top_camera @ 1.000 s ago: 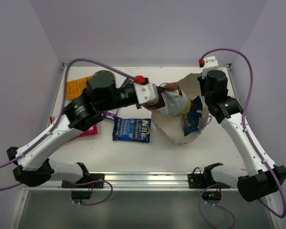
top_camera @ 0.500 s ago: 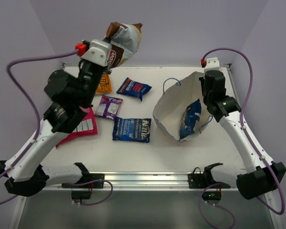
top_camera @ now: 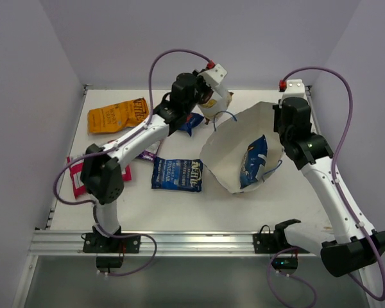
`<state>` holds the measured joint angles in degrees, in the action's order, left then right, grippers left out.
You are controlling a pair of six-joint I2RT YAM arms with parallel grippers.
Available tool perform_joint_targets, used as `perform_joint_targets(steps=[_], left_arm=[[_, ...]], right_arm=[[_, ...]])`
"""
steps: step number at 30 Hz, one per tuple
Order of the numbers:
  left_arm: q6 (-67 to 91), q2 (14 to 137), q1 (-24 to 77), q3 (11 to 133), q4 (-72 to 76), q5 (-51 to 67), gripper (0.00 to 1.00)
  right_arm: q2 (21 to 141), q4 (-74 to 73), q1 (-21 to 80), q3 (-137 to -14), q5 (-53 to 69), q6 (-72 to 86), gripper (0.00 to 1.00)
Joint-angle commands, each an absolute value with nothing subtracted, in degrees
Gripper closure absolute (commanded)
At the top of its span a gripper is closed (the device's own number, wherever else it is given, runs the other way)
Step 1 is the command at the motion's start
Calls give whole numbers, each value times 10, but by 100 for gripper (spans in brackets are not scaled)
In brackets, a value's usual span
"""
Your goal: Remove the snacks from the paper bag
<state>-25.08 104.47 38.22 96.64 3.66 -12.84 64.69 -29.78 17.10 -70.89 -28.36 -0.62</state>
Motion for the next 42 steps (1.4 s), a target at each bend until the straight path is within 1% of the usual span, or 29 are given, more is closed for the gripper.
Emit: perform_joint_targets(steps=[1, 2, 5, 8, 9, 10, 12, 13, 15, 16, 18, 19, 21, 23, 27, 28, 31, 32, 33, 36, 38, 42], left_arm=[[-286, 1091, 376, 1038, 200, -114, 100], [-291, 1131, 376, 1051, 211, -117, 100], [-287, 1185, 375, 1081, 251, -113, 100], [-239, 1217, 375, 1085, 264, -62, 100], [-226, 1225, 375, 1084, 261, -47, 96], [-212, 1234, 376, 1083, 259, -39, 79], [-200, 1252, 380, 1082, 239, -19, 69], [-191, 1254, 381, 1080, 229, -9, 59], [-184, 1238, 384, 1073, 205, 17, 47], [-183, 1227, 387, 1065, 202, 15, 32], [-181, 1179, 389, 1026, 206, -22, 17], [-176, 1141, 389, 1014, 203, -32, 6], [-162, 1103, 389, 1005, 165, -80, 0], [-139, 1045, 389, 1009, 133, -123, 0], [-56, 948, 408, 1003, 34, -142, 0], [-48, 915, 419, 1000, 22, -148, 0], [-28, 872, 490, 991, -43, -199, 0], [-18, 865, 530, 991, -70, -222, 0], [35, 860, 547, 990, -85, -225, 0], [112, 854, 598, 981, -121, -207, 1], [121, 867, 632, 978, -139, -207, 3], [176, 896, 662, 959, -149, -214, 6]], right_arm=[[618, -293, 170, -714, -259, 29, 100], [615, -295, 170, -712, -256, 31, 100], [610, -299, 170, -707, -254, 31, 100], [603, -285, 170, -691, -258, 22, 100], [603, -276, 169, -687, -258, 19, 100], [604, -274, 169, -685, -257, 18, 100], [613, -274, 169, -684, -251, 20, 100], [614, -275, 170, -684, -249, 21, 100], [618, -274, 170, -684, -246, 20, 100], [620, -272, 170, -682, -246, 18, 100], [621, -266, 170, -680, -247, 12, 100], [623, -265, 170, -680, -247, 10, 100], [625, -265, 170, -683, -250, 6, 100], [628, -267, 170, -691, -252, 5, 100], [632, -269, 170, -704, -264, 4, 100], [633, -271, 170, -707, -266, 4, 100], [641, -282, 170, -725, -267, 4, 100], [643, -284, 170, -733, -268, 4, 100], [644, -286, 170, -736, -268, 7, 100], [645, -287, 170, -739, -267, 11, 100], [646, -287, 170, -741, -269, 11, 100], [640, -290, 170, -751, -269, 12, 100]])
